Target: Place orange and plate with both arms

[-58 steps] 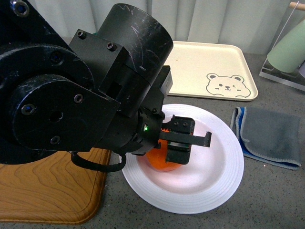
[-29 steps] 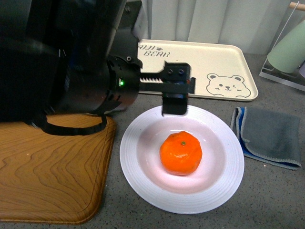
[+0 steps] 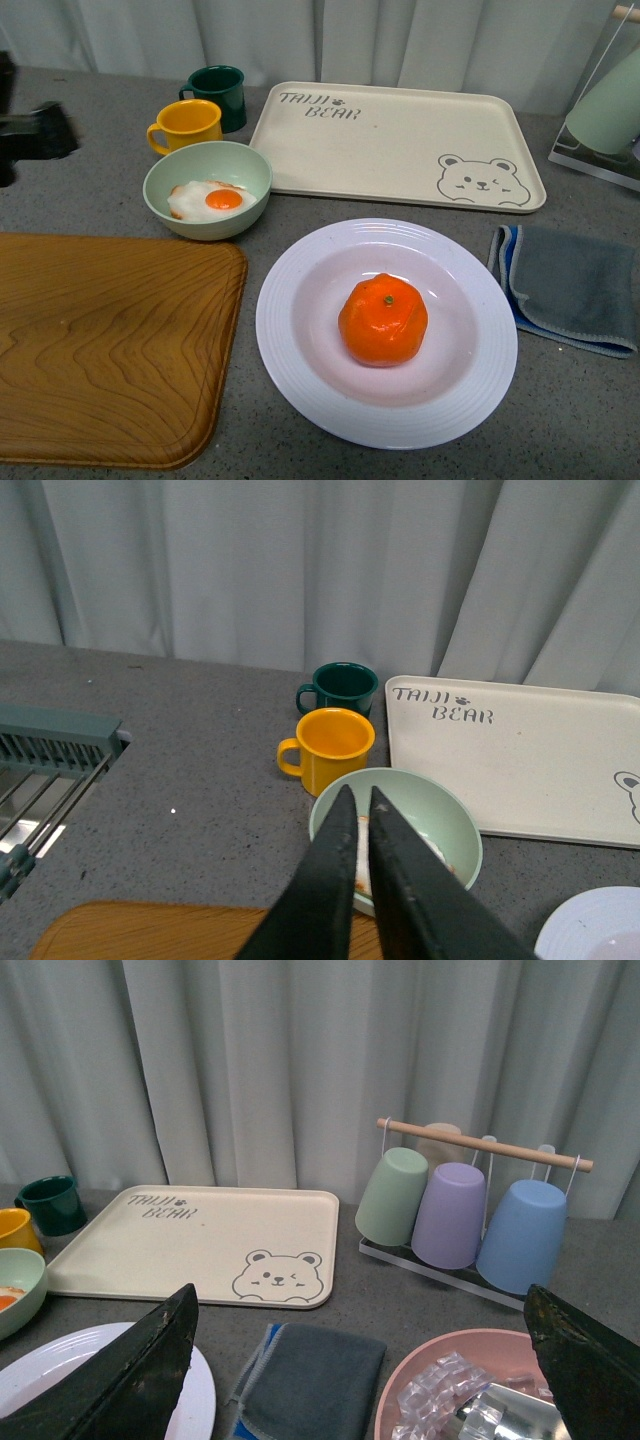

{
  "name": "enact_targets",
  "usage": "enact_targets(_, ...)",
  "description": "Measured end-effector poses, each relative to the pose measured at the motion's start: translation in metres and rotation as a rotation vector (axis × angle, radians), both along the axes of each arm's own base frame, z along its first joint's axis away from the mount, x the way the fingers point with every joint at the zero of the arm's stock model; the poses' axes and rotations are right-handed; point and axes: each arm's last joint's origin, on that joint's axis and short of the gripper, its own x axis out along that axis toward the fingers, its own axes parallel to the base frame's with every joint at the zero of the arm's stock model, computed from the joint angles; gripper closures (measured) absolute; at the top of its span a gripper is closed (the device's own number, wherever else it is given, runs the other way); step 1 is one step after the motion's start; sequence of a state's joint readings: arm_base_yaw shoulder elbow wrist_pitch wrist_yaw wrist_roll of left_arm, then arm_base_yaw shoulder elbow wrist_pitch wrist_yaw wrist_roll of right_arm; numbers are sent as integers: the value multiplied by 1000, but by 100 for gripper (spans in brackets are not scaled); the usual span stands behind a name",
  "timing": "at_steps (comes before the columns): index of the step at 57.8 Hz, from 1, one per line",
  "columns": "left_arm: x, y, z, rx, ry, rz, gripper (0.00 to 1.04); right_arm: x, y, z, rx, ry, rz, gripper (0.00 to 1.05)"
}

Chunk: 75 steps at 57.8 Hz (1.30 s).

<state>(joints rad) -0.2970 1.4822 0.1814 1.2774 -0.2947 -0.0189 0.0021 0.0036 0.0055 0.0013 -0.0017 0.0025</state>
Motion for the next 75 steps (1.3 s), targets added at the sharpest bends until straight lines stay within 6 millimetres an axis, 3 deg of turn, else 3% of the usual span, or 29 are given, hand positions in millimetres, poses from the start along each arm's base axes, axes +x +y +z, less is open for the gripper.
enact_targets(23,-42,34,18,6,-11,-1,101,0,0,0,0,0,0,9)
enact_targets(46,-66,54,22,4,-20,4,101,0,0,0,0,0,0,9)
enact_targets(75,-86,55,29,5,-44,0,101,0,0,0,0,0,0,9)
